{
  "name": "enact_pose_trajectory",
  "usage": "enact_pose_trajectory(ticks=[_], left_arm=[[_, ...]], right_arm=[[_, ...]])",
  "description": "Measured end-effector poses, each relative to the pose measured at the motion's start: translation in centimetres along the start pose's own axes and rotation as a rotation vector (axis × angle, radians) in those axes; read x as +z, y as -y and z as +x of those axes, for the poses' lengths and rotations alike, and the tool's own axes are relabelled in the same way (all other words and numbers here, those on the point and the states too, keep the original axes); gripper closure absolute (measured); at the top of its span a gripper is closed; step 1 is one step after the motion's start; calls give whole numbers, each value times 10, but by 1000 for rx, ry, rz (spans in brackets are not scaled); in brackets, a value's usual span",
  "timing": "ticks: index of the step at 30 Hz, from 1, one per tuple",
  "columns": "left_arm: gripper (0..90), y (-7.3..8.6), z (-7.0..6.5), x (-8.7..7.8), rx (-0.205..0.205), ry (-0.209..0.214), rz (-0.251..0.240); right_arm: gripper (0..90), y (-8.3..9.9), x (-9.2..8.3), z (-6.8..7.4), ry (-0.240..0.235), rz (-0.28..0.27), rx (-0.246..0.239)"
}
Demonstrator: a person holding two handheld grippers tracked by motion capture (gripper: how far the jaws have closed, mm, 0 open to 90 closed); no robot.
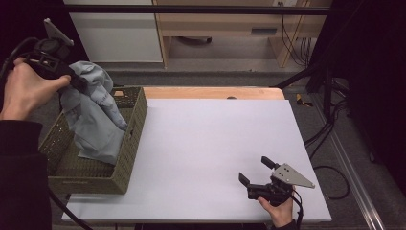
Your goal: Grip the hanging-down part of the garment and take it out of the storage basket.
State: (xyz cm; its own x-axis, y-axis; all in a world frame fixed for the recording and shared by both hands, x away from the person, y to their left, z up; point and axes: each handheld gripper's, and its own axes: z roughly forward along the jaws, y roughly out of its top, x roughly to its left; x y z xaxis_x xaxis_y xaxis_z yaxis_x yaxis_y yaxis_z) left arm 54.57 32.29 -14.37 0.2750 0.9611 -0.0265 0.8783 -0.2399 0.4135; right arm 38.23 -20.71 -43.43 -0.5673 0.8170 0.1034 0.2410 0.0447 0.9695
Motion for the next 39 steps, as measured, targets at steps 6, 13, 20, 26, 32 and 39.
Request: enact_pose_trajectory(ticks=[6, 13, 20, 26, 32, 39], left_arm=[[789, -3, -1, -21, 5, -4, -36], [794, -5, -3, -38, 8, -8, -78], [796, -6, -3, -49, 12, -4, -109], [796, -8, -6, -52, 21, -2, -97], [796, -7, -4, -55, 14, 1, -97], [796, -7, -2, -51, 4, 10, -82]], right_arm=[[13, -2, 6, 5, -18, 3, -8], [15, -8, 16, 10, -50, -2, -12], [16, -16, 27, 18, -84, -12, -10], [18, -27, 40, 25, -118, -35, -21], [17, -39, 67, 44, -177, -40, -31], [34, -58, 116, 82, -280, -57, -20]])
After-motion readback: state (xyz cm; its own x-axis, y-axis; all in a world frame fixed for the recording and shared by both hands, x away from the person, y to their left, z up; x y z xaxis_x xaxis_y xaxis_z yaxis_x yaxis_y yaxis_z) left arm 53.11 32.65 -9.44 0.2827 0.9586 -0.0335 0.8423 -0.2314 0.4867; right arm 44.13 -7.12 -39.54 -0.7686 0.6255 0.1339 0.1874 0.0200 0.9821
